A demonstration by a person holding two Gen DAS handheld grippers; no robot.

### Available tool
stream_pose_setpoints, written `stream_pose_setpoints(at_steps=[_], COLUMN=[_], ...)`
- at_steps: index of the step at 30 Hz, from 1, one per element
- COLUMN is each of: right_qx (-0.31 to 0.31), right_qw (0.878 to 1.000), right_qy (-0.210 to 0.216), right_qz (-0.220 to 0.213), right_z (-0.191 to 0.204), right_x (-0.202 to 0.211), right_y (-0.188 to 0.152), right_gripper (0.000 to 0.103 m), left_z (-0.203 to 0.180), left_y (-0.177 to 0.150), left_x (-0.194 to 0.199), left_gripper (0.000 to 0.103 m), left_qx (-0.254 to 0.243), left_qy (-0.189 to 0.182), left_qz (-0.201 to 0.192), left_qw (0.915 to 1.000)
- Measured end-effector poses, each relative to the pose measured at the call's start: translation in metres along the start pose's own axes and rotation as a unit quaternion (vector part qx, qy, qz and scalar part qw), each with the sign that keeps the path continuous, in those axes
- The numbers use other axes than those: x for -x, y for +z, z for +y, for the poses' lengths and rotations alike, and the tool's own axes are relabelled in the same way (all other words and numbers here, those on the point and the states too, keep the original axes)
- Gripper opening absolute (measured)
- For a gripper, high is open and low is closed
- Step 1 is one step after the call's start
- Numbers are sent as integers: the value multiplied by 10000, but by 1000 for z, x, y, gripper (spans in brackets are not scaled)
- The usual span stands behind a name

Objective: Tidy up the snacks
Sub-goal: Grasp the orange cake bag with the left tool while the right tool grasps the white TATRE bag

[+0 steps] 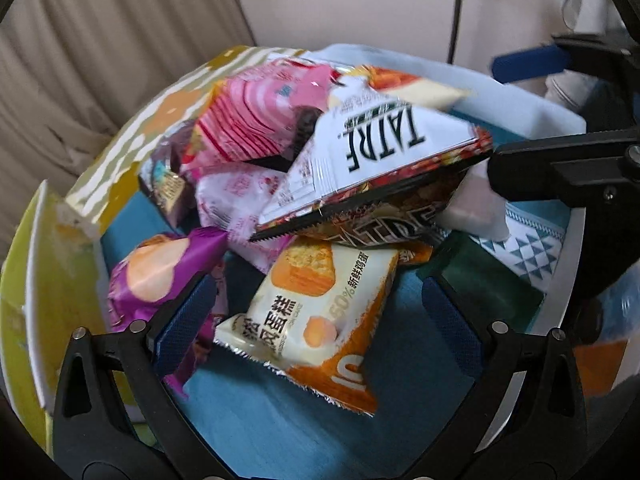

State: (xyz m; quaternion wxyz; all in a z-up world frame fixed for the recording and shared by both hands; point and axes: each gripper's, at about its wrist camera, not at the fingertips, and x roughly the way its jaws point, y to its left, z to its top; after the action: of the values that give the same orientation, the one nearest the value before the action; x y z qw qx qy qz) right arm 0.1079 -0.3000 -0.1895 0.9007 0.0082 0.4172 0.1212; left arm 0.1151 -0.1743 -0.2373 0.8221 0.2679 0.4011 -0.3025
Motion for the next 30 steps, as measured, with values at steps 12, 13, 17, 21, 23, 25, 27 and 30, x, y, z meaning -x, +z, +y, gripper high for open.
stream_pose_setpoints(at_steps=[12, 13, 17, 21, 23, 25, 27, 30], right_qx=[898, 916, 1024, 1074, 1063, 1057, 1050, 1040], right_qw=[9954, 9952, 9940, 9931, 9931, 9930, 9927, 9923], right_qy=[313, 311, 341, 415, 449, 474, 528, 563], right_qz=[148, 165, 178, 208, 228, 241, 270, 360], right_z=[14, 15, 17, 18, 18, 18, 18, 18], right_x=[-38, -41, -51, -57, -58, -60, -63, -69], right_y=[5, 6, 10, 12, 13, 14, 15, 17], right_gripper=[101, 101, 101, 101, 101, 101, 98, 92], left_z=[6, 7, 11, 17, 20, 25, 29, 34], left_y=[-1, -2, -3, -3, -3, -3, -3, -6], left_x=[-33, -35, -38, -39, -39, -40, -40, -41], left_gripper=[87, 86, 77, 68, 63, 63, 63, 63], left_qx=[-245, -251, -278, -272, -309, -353, -312, -258], left_qy=[-289, -316, -346, -500, -542, -539, -571, -595], left_qz=[270, 300, 339, 367, 371, 376, 391, 432], left_qw=[9989, 9987, 9984, 9977, 9974, 9972, 9971, 9970])
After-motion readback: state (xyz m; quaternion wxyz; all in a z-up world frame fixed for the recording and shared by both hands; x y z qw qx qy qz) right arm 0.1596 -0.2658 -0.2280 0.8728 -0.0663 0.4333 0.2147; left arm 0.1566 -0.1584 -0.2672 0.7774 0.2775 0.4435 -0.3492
